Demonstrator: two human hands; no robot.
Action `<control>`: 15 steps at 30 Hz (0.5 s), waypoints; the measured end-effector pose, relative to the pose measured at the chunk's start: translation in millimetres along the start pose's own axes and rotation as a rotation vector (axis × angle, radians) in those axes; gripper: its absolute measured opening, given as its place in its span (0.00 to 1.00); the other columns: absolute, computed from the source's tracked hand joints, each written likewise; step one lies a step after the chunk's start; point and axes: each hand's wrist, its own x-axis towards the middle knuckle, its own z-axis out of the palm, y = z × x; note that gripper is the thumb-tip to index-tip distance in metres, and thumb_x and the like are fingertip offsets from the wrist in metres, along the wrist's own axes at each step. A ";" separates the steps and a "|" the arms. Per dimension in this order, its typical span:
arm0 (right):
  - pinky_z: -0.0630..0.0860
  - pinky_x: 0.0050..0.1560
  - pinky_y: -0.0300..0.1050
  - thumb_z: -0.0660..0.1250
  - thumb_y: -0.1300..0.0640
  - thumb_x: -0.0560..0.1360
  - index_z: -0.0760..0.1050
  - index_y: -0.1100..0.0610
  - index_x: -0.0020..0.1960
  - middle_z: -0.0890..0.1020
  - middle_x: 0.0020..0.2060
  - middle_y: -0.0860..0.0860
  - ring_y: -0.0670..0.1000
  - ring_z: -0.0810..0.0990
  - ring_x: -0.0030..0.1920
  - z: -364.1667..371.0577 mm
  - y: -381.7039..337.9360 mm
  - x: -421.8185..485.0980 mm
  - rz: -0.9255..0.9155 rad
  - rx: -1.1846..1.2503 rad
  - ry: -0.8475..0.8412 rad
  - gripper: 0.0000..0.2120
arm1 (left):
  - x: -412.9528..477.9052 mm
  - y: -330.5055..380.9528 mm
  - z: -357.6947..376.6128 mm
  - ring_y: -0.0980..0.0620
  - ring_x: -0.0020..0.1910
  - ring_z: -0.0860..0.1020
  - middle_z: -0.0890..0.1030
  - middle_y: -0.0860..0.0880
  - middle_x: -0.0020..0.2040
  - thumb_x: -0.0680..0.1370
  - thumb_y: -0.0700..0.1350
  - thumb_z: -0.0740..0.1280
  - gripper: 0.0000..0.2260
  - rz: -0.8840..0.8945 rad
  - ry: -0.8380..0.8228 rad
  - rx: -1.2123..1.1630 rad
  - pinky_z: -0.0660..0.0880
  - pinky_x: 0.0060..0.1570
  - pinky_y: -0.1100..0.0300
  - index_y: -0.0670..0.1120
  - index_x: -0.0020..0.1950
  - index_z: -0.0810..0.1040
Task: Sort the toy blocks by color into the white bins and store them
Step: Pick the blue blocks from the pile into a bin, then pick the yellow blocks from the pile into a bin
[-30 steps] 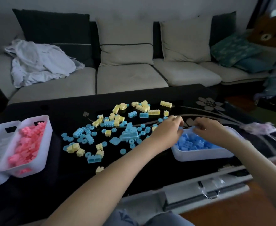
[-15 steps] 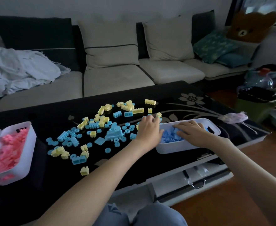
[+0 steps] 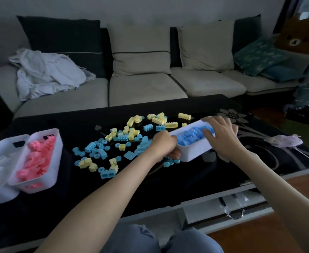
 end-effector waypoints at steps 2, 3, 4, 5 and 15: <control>0.56 0.64 0.49 0.61 0.53 0.78 0.65 0.52 0.70 0.66 0.67 0.51 0.54 0.60 0.66 8.4 -25.2 6.0 0.021 0.081 0.078 0.21 | -4.7 -8.1 -26.8 0.53 0.21 0.77 0.80 0.42 0.32 0.80 0.38 0.52 0.18 0.034 0.105 -0.087 0.76 0.23 0.62 0.34 0.69 0.64; 0.55 0.65 0.51 0.62 0.52 0.77 0.63 0.52 0.71 0.64 0.69 0.52 0.55 0.59 0.67 12.9 -37.4 8.2 0.035 0.124 0.101 0.23 | -5.8 -11.7 -38.9 0.53 0.21 0.77 0.80 0.42 0.31 0.80 0.38 0.52 0.18 0.039 0.151 -0.123 0.76 0.23 0.62 0.33 0.68 0.64; 0.55 0.66 0.52 0.63 0.51 0.77 0.61 0.53 0.72 0.61 0.70 0.52 0.55 0.58 0.68 18.7 -51.7 10.6 0.041 0.168 0.104 0.26 | -7.4 -15.5 -52.5 0.52 0.21 0.78 0.80 0.42 0.31 0.80 0.38 0.53 0.18 0.037 0.196 -0.170 0.76 0.23 0.62 0.33 0.69 0.64; 0.55 0.67 0.53 0.63 0.50 0.76 0.58 0.53 0.73 0.59 0.71 0.52 0.54 0.56 0.70 27.1 -70.0 12.8 0.037 0.219 0.095 0.28 | -8.4 -22.4 -69.8 0.52 0.21 0.78 0.80 0.42 0.32 0.80 0.38 0.53 0.18 0.035 0.251 -0.203 0.76 0.23 0.62 0.33 0.69 0.63; 0.55 0.71 0.49 0.58 0.50 0.80 0.51 0.56 0.77 0.56 0.75 0.54 0.54 0.53 0.75 106.8 -216.6 15.0 -0.089 0.533 -0.495 0.30 | -22.6 -93.1 -205.6 0.45 0.32 0.82 0.83 0.37 0.45 0.79 0.40 0.55 0.11 -0.129 0.656 -0.530 0.82 0.38 0.49 0.39 0.61 0.64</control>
